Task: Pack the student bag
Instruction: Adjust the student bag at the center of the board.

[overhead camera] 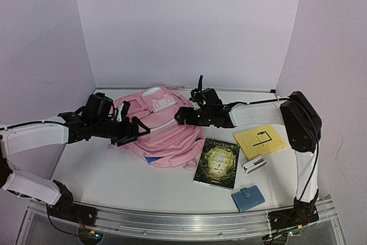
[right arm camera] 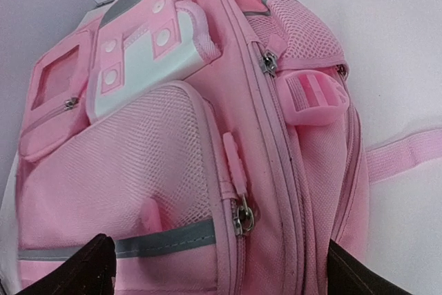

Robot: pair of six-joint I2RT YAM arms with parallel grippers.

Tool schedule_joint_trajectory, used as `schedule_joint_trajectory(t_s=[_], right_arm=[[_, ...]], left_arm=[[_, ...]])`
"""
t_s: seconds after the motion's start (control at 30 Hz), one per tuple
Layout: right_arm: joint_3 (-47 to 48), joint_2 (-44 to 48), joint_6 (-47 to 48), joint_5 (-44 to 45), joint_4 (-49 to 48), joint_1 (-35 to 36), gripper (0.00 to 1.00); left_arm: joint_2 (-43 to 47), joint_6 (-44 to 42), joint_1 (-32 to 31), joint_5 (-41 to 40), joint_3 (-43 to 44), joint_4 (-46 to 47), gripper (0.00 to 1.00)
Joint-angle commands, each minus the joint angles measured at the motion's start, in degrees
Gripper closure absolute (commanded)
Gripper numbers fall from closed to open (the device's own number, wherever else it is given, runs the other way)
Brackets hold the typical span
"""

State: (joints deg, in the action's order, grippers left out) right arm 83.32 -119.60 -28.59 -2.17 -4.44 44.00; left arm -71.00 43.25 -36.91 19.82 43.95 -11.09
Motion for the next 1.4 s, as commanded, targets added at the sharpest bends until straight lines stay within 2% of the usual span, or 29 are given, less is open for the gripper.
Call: schedule_joint_trajectory(t_s=[0.0,0.17,0.4,0.63,0.83,0.93,1.03,1.2,1.33,1.37], right_arm=[[-1.33,10.56,0.98,0.18,0.26,1.21,0.06],[-6.86,15.51,-7.36,1.68,1.50,1.49,0.03],[-16.27,19.16,-17.21,1.90,1.54,3.95,0.06],[-22.59,21.06,-23.20,2.17,1.43,8.41,0.07],[-22.91,18.83,-25.90,3.53,1.09,10.93,0.09],[-21.56,17.14,-26.12,3.70,0.80,11.76,0.11],[-20.18,15.25,-25.80,3.64,0.05,12.08,0.16],[-18.71,11.87,-25.31,3.34,-0.53,12.10,0.24],[-17.23,9.00,-23.92,5.27,-1.01,11.98,0.28],[-16.44,8.20,-23.25,5.77,-1.05,11.85,0.28]], left_arm=[[6.80,-0.69,6.44,-2.99,2.09,-6.89,0.17],[7.68,-1.94,17.35,1.15,0.17,-8.15,0.10],[-2.99,-2.98,29.25,4.31,0.86,-2.21,0.09],[-16.58,-2.97,34.03,3.99,5.04,5.10,0.21],[-27.59,-3.77,34.31,9.12,11.11,9.33,0.30],[-32.75,-2.37,34.45,14.10,13.05,10.78,0.31],[-35.95,-0.19,34.45,18.31,13.99,14.93,0.49],[-35.79,1.28,34.41,19.11,11.57,17.19,0.83],[-32.21,1.57,34.36,19.60,7.43,18.21,0.99],[-31.12,1.38,34.34,20.63,6.21,18.94,1.00]])
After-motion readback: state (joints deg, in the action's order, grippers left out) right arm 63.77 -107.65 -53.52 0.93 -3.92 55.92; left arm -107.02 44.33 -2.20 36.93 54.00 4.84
